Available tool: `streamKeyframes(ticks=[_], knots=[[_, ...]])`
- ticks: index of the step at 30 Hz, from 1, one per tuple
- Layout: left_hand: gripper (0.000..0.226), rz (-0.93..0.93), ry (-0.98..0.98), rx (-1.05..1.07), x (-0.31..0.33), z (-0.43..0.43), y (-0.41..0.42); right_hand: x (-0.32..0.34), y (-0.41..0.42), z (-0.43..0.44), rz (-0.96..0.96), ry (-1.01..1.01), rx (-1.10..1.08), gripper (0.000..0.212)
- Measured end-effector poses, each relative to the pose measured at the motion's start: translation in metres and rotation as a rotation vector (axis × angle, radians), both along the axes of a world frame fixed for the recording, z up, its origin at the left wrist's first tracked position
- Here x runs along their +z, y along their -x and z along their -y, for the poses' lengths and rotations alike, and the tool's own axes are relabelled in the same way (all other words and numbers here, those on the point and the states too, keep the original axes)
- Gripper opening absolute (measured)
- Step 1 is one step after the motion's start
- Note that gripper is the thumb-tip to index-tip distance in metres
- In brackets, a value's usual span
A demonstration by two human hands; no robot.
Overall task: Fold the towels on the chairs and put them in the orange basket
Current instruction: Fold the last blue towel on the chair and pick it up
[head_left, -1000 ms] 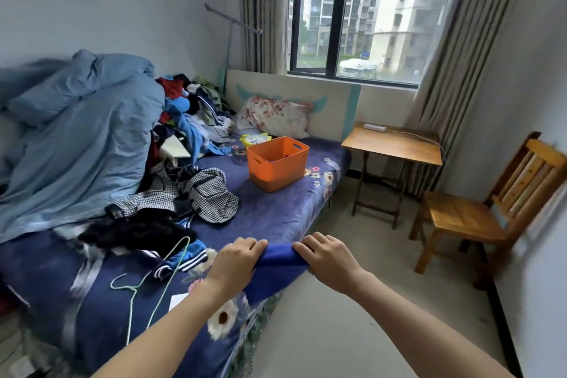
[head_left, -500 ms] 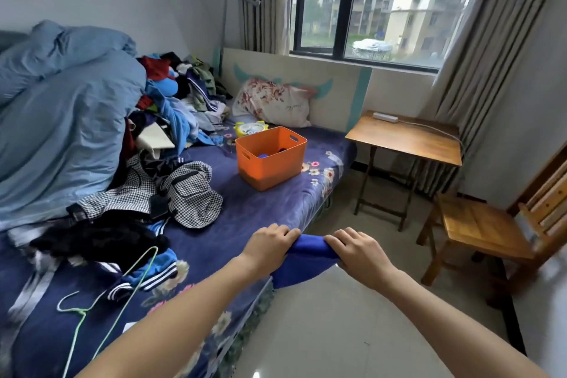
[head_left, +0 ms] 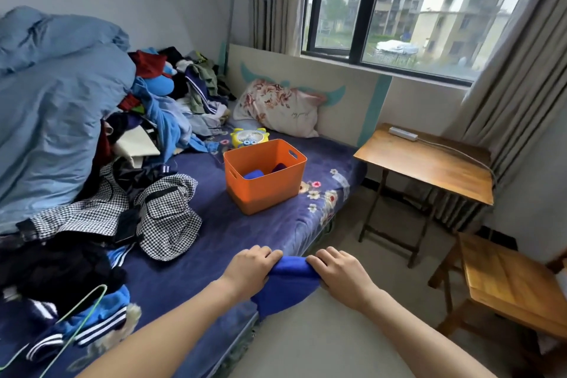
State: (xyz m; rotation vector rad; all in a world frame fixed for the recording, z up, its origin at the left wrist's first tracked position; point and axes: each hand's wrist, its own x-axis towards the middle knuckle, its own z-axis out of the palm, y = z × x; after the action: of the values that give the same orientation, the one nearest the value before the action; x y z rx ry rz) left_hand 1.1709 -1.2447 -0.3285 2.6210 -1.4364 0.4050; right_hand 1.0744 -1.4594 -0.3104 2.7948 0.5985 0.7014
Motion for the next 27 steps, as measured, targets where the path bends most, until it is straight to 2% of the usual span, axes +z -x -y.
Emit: streamKeyframes(ticks=[4, 8, 13, 16, 19, 23, 27], knots=[[0.077, -0.047, 0.002, 0.028, -0.006, 0.035, -0.062, 0.0, -0.071, 0.036, -0.044, 0.06, -0.004, 0.027], [0.074, -0.101, 0.035, 0.009, -0.001, 0.089, -0.13, 0.011, -0.136, 0.084, -0.125, 0.089, -0.075, 0.043], [0.066, -0.116, 0.013, -0.065, 0.014, 0.165, -0.194, 0.027, -0.181, 0.149, -0.139, -0.01, -0.193, 0.06], [0.06, -0.185, -0.075, -0.073, 0.004, 0.196, -0.204, 0.011, -0.185, 0.177, -0.177, -0.025, -0.218, 0.057], [0.04, -0.286, -0.11, -0.05, -0.007, 0.229, -0.212, -0.003, -0.2, 0.207, -0.227, -0.076, -0.245, 0.058], [0.04, -0.328, -0.109, 0.019, -0.019, 0.278, -0.226, -0.018, -0.229, 0.255, -0.302, -0.127, -0.269, 0.075], [0.04, -0.345, -0.12, 0.111, -0.026, 0.32, -0.263, -0.021, -0.277, 0.302, -0.309, -0.11, -0.202, 0.073]])
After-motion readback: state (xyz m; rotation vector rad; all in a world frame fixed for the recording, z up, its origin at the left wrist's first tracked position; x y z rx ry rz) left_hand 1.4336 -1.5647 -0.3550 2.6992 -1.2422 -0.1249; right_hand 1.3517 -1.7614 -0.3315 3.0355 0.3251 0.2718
